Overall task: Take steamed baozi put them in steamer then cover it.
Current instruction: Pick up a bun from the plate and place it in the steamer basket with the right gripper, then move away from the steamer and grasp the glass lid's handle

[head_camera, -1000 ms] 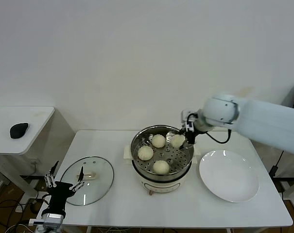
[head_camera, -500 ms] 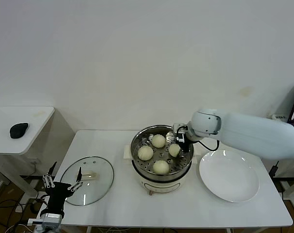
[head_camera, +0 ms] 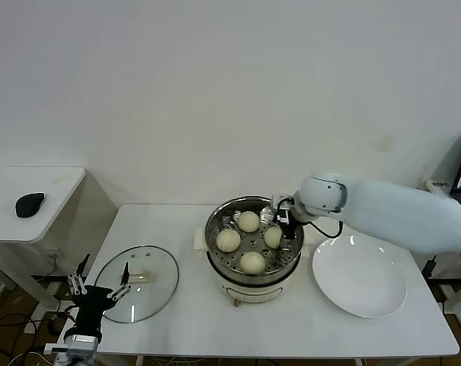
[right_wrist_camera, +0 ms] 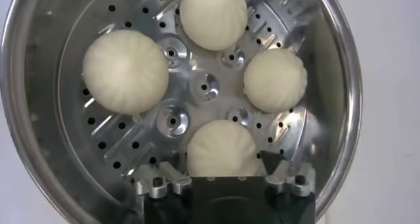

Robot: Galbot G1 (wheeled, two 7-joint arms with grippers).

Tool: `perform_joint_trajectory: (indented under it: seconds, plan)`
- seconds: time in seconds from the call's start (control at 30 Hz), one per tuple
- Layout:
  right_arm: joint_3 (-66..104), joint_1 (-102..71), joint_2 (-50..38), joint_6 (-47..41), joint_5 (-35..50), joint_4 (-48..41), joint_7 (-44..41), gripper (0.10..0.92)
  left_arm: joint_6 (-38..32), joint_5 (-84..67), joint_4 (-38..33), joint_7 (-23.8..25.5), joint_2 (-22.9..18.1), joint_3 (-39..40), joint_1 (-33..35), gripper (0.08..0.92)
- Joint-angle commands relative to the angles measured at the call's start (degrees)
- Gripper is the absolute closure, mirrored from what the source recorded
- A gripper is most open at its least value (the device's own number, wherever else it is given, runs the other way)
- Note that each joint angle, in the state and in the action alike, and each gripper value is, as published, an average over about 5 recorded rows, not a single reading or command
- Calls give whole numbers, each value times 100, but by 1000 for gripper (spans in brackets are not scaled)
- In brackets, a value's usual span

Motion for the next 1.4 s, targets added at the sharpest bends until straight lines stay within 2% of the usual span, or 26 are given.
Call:
perform_joint_trajectory:
  seconds: [0.03, 0.1, 0.23, 0.37, 0.47, 0.57, 0.67, 0.83, 1.07, 1.2, 1.4]
  plan:
    - [572, 116, -913, 17, 343, 820, 158, 203, 0, 0, -16, 2, 10, 11, -5, 177]
    - [857, -90, -1336, 81, 524, 1120, 494, 203, -4, 1, -8, 1, 11, 24, -12, 177]
    - [2146, -1440, -2200, 520, 1041, 1791, 1784, 203, -19, 7, 23, -6, -4, 57, -23, 177]
    - [4832, -4566, -2785, 1216, 1158, 2354, 3015, 203, -32, 28, 56, -11, -28, 102, -38, 177]
    - [7030, -7114, -2719, 1840, 952, 2550, 3537, 203, -46, 48, 82, -12, -46, 137, -47, 177]
    - [8632, -8881, -2146, 2478, 477, 2538, 3781, 203, -77, 67, 133, -21, -72, 165, -54, 177]
    - [9606, -9804, -1236, 3134, -236, 2429, 3757, 203, -112, 72, 188, -34, -102, 192, -56, 177]
    - [10797, -10612, 591, 3919, -1254, 2335, 3397, 203, -150, 89, 268, -58, -167, 303, -96, 177]
    - [11930, -11030, 2706, 4282, -1899, 2506, 2901, 203, -262, 737, 663, -154, -176, 507, -243, 177]
    - [12284, -11281, 3239, 4407, -2083, 2594, 2941, 203, -442, 2105, 1229, -305, 30, 459, -418, 177]
    - [12872, -11625, 3359, 4371, -1940, 2631, 3280, 203, -810, 4088, 2026, -428, 497, 172, -294, 177]
